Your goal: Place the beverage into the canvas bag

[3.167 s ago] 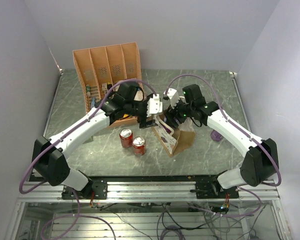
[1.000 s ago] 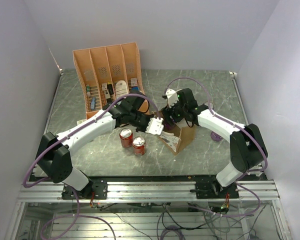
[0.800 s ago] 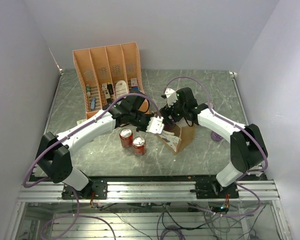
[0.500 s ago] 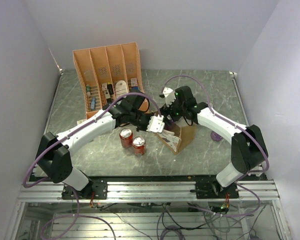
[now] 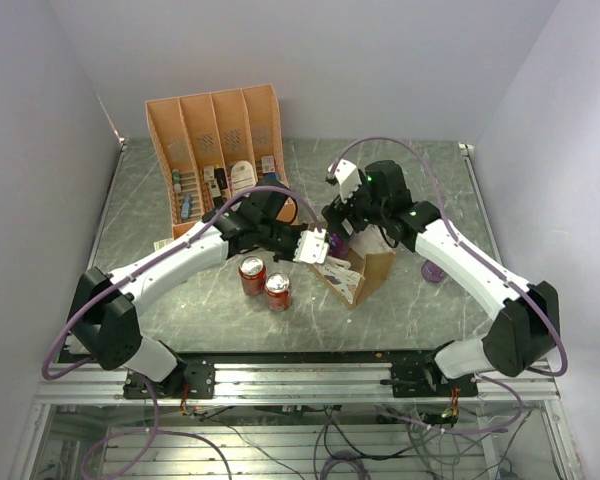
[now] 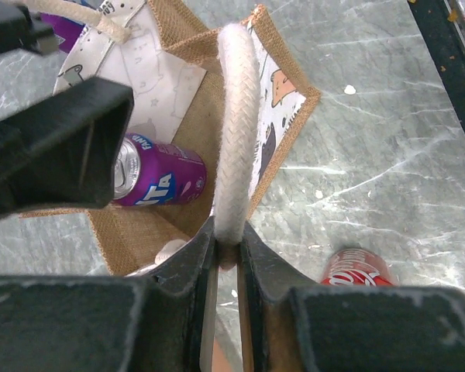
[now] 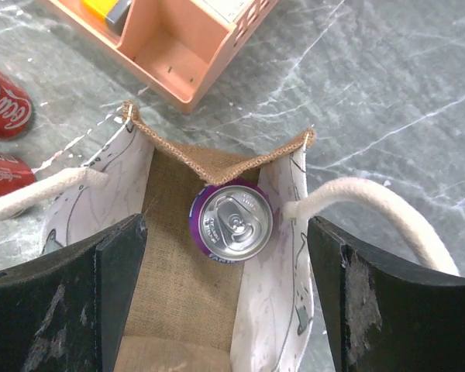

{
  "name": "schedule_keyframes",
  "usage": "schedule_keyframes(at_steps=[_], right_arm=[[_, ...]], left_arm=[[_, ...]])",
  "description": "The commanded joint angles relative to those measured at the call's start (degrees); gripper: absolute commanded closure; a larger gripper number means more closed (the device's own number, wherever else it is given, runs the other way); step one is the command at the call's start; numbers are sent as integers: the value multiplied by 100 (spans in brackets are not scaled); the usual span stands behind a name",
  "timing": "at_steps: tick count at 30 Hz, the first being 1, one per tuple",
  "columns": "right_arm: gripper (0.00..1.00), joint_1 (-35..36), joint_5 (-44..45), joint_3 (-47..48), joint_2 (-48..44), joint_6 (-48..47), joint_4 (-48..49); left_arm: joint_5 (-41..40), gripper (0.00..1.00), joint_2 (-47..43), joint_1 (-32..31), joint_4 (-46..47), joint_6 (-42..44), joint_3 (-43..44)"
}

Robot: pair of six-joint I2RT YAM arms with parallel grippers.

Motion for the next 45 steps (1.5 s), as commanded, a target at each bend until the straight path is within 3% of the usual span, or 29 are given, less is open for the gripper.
schedule_keyframes(at_steps=[1, 5, 7, 8, 17, 23, 27, 34, 45], right_arm=[[16, 12, 51, 174, -434, -142, -248], [16, -2, -286, 160, -836, -204, -358], [16, -37, -678, 179, -1017, -332, -531], [16, -60, -876, 187, -1101, -423, -618], [16, -557, -1766, 179, -1623, -729, -985], [15, -844, -2259, 265, -1726, -875, -1236], [15, -946, -2339, 189, -1730, -865, -1167], [15, -973, -2538, 113, -1686, -892, -1115], [15, -995, -2485, -195, -2115, -896, -995]], left_arm=[[12, 76, -223, -19, 225, -72, -93], [-101, 73, -334, -24, 247, 0, -176], [-268, 51, -424, -25, 374, -130, -219], [-358, 46, -490, -26, 444, -173, -245], [-1306, 9, -1248, -15, 92, -130, -186], [-2325, 5, -1642, -2, -757, -208, -285], [-2983, 4, -1431, 111, -2103, -599, 116], [-2593, 2, -1352, 1017, -2600, -452, 32], [-2528, 0, -320, 1327, -2850, -280, 74]])
